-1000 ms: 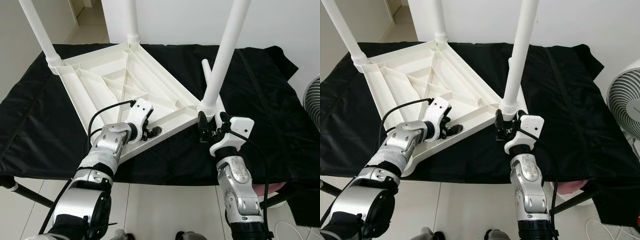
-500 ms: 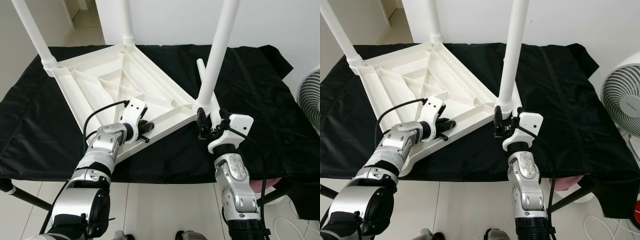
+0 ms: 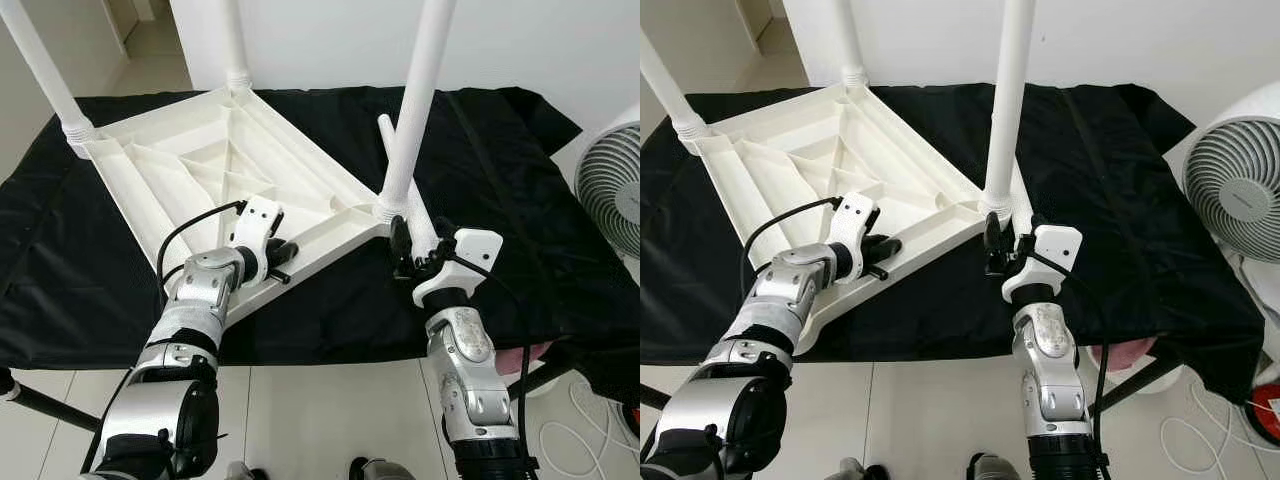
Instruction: Building children table
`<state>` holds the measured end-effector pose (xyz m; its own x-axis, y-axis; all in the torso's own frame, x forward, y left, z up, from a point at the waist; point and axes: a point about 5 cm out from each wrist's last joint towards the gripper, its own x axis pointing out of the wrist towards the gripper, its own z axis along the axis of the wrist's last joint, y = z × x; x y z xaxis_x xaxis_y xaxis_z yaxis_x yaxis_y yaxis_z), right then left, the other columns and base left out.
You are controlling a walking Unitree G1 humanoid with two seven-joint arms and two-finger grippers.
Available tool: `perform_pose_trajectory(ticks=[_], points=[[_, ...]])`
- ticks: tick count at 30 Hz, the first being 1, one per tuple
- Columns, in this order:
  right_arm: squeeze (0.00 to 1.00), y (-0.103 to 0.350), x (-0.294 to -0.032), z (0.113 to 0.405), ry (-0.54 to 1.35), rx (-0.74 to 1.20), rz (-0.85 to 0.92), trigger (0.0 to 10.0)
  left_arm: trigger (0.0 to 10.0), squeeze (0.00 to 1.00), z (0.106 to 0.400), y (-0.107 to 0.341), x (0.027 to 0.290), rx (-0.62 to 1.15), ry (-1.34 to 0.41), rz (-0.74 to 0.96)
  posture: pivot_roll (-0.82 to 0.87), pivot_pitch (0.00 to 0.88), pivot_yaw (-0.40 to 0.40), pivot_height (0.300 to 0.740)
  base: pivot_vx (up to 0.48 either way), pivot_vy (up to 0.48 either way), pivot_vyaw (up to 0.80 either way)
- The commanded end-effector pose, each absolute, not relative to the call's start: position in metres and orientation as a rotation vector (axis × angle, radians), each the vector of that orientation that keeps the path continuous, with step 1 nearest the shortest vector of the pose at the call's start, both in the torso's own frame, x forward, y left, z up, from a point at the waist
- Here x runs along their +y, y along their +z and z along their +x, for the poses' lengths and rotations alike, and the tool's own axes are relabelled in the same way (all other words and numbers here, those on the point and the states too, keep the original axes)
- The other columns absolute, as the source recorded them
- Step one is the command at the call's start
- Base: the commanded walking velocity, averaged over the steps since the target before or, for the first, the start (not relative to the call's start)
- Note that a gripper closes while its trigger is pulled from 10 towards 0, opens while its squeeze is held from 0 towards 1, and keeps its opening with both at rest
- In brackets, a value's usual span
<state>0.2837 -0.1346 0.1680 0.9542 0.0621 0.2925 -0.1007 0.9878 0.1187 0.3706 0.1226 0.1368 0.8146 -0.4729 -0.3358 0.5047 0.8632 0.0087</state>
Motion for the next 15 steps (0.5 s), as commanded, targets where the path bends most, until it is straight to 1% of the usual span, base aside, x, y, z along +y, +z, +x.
perform_pose_trajectory(ticks=[1,7,10,15], points=[[0.00,0.166,-0.132,0.284,0.083,-0.287,0.129,10.0,0.0,0.00,0.366,0.132,0.185,0.308,0.377,0.164,-0.15,0.092,0.067,0.740,0.000,0.000,0.00],[0.00,0.166,-0.130,0.284,0.090,-0.289,0.130,10.0,0.0,0.00,0.359,0.129,0.175,0.311,0.356,0.159,-0.15,0.082,0.068,0.740,0.000,0.000,0.00],[0.00,0.166,-0.129,0.284,0.092,-0.289,0.131,10.0,0.0,0.00,0.357,0.130,0.175,0.302,0.362,0.158,-0.15,0.081,0.069,0.740,0.000,0.000,0.00],[0.00,0.166,-0.128,0.286,0.097,-0.289,0.128,10.0,0.0,0.00,0.360,0.131,0.171,0.304,0.355,0.169,-0.14,0.077,0.062,0.740,0.000,0.000,0.00]])
